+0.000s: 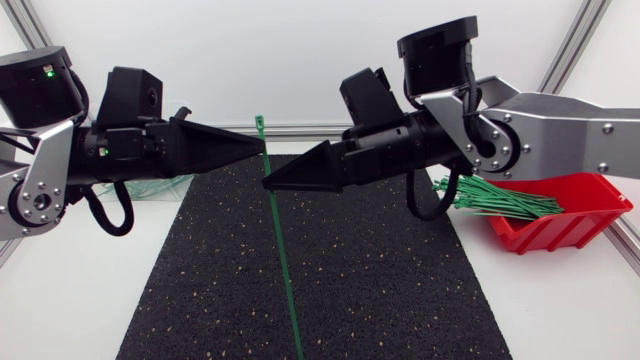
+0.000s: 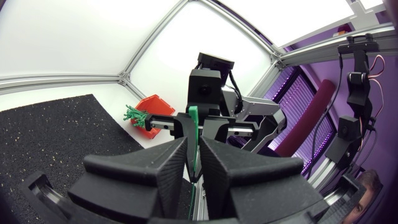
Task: Take a green cable tie from the red box, thread the tail through the head to close it, then place it in the transparent bin on the left.
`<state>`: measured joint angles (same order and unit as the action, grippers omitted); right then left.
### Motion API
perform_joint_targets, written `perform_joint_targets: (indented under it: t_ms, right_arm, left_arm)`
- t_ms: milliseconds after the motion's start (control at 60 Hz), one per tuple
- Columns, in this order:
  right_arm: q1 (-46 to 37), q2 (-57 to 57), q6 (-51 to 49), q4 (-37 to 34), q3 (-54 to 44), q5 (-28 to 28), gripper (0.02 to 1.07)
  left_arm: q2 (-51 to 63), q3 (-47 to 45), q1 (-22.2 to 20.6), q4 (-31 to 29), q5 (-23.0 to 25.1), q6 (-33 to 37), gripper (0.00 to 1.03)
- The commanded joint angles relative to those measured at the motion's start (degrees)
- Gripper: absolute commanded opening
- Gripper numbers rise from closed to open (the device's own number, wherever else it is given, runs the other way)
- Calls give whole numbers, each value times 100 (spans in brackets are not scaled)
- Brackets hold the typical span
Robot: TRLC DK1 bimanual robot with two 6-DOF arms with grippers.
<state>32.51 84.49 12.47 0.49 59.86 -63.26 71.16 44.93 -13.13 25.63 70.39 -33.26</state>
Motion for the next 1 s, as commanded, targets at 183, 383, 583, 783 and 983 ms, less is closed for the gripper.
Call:
perform_joint_targets:
  t_ms: [183, 383, 583, 783, 983]
  right_arm:
    - [10, 191, 318, 320, -194, -54, 8]
    - [36, 208, 370, 364, -211, -54, 8]
    - [36, 217, 370, 364, -211, -54, 8]
    - [36, 217, 379, 364, -211, -54, 8]
    - [62, 226, 405, 408, -220, -46, 8]
  left_arm:
    - [65, -72, 73, 162, 1, -208, 20]
    - [74, -72, 73, 188, -34, -234, 20]
    - [109, -72, 56, 232, -43, -269, 19]
    - [118, -81, 29, 232, -61, -269, 16]
    - [118, -81, -15, 250, -87, -269, 12]
